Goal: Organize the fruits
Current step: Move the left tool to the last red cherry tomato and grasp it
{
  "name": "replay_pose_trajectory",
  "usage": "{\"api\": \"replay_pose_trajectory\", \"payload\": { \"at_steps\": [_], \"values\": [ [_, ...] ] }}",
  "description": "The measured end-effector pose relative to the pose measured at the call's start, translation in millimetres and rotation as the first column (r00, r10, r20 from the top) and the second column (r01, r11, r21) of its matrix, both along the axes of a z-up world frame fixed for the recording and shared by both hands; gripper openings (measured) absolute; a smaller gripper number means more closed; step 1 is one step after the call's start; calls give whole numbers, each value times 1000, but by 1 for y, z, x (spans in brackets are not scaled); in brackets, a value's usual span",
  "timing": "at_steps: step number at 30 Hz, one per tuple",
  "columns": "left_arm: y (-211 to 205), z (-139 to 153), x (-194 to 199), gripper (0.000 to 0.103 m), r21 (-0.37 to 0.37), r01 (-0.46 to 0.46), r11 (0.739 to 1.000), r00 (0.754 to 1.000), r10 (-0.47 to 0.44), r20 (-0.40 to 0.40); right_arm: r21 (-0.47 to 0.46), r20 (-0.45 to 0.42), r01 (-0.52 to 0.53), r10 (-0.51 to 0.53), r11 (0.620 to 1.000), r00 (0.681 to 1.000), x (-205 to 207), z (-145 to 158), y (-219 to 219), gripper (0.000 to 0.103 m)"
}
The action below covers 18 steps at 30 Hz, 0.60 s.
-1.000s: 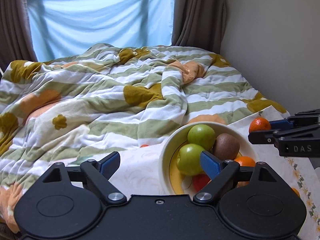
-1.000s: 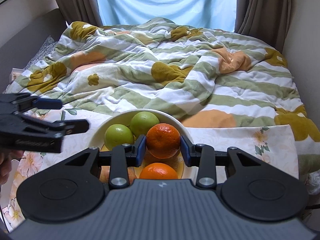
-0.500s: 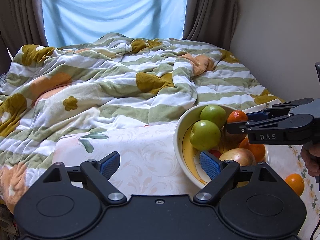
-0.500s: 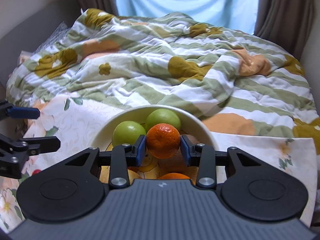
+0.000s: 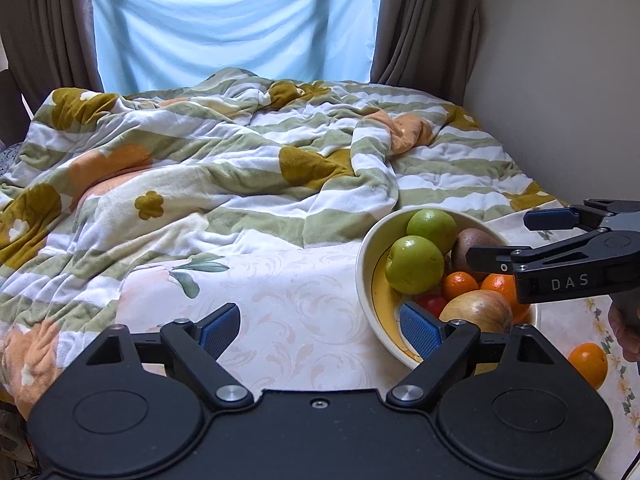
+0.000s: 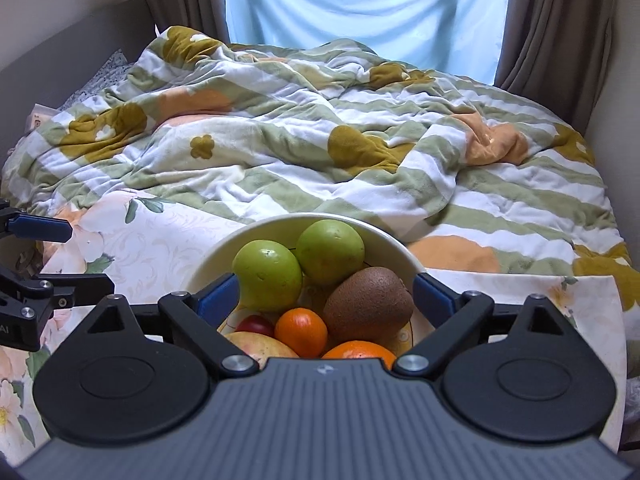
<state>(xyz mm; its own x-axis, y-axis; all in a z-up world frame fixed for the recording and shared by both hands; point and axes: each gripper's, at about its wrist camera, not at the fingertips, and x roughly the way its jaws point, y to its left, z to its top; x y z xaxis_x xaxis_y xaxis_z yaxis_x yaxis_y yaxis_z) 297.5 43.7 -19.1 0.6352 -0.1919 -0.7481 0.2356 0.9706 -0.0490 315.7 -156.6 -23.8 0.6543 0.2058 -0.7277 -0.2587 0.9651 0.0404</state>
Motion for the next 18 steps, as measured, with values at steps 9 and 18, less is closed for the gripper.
{"api": "replay_pose_trajectory", "payload": {
  "at_steps": [9, 18],
  "values": [
    [-9, 33, -38, 90, 0, -13, 1000, 997, 13, 79, 19, 49, 21, -22, 1000, 999, -37, 38, -13, 103],
    [-22, 63, -102, 92, -20, -37, 999, 986, 39, 164, 36, 100, 71, -74, 997, 992, -103, 82, -43, 103]
  ]
}}
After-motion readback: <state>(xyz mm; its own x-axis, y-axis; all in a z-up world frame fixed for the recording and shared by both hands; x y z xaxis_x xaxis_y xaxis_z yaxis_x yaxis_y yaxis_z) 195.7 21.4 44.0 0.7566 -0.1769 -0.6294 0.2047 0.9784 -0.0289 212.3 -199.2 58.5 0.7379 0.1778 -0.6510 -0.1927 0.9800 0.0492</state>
